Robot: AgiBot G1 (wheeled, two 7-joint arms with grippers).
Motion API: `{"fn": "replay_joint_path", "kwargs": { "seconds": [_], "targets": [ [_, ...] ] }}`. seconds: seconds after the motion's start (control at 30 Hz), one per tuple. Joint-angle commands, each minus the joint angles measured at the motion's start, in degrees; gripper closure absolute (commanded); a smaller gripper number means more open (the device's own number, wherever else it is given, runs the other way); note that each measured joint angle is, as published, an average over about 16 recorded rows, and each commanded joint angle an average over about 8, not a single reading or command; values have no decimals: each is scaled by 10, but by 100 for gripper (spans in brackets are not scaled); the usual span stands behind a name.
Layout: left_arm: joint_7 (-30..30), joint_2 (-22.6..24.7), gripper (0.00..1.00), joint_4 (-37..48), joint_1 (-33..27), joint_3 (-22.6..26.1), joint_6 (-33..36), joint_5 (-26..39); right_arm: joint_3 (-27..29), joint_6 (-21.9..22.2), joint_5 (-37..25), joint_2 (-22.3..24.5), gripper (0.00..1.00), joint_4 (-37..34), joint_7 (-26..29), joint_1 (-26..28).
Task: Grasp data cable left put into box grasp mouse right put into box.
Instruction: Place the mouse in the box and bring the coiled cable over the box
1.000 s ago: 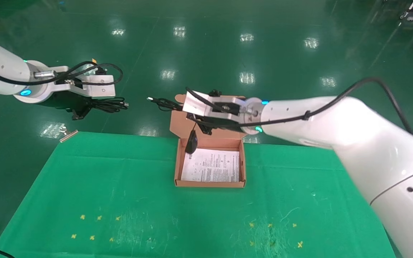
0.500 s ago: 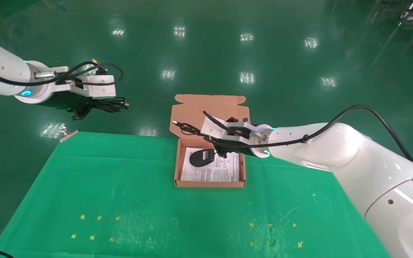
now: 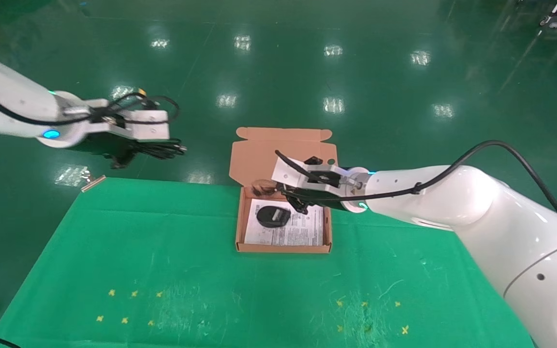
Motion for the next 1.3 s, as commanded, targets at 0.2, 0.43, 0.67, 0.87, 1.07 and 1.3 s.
{"fn": "replay_joint_path", "kwargs": {
  "seconds": [0.2, 0.43, 0.67, 0.87, 1.07, 1.3],
  "targets": [
    [21, 35, 100, 9, 33, 1, -39, -22, -3, -7, -10, 44, 0, 50, 24, 3],
    [54, 91, 100, 49, 76, 2, -117, -38, -6, -12, -44, 129, 0, 149, 77, 8],
    [108, 147, 100, 106, 117, 13, -197, -59, -9, -25, -96, 217, 0, 281, 168, 9],
    [140, 160, 100, 118, 137, 42, -245, -99, -9, -47, -151, 276, 0, 385, 255, 10],
    [144, 163, 100, 116, 142, 86, -280, -136, -7, -75, -181, 304, 0, 433, 302, 21],
    [141, 166, 13, 118, 144, 120, -304, -160, -7, -90, -178, 311, 0, 442, 292, 31]
  ]
}}
